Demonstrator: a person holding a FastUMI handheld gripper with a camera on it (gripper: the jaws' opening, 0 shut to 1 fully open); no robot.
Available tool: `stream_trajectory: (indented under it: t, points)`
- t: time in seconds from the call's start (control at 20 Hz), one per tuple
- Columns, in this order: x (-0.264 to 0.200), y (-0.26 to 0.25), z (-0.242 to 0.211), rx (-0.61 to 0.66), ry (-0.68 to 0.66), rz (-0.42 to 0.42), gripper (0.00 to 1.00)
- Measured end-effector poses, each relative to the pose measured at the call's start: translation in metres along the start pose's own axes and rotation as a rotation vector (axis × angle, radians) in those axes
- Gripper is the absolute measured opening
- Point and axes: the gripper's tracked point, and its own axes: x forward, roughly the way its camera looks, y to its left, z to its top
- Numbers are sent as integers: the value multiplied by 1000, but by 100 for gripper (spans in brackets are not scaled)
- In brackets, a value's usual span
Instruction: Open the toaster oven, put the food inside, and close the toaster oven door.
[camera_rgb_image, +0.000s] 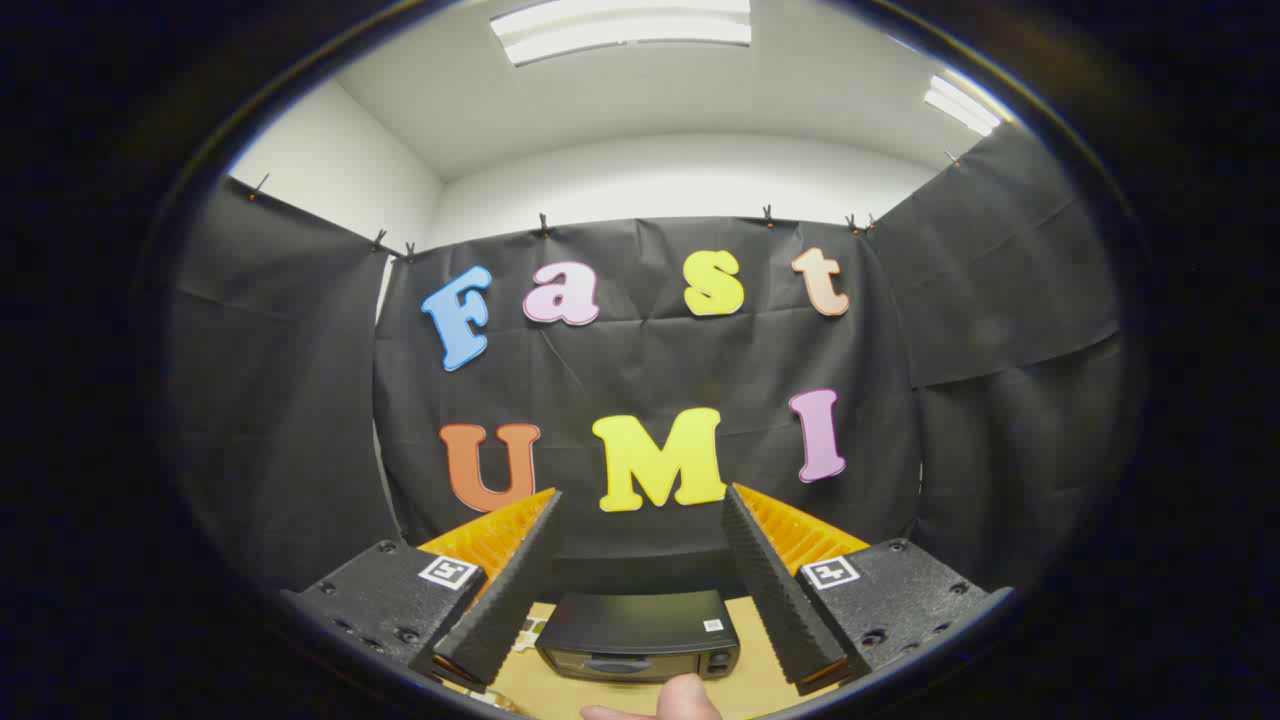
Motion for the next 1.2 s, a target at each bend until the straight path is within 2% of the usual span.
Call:
stream_trajectory:
  t: [1.2]
  points:
    - [-4, 9, 1, 17, 17, 5, 100]
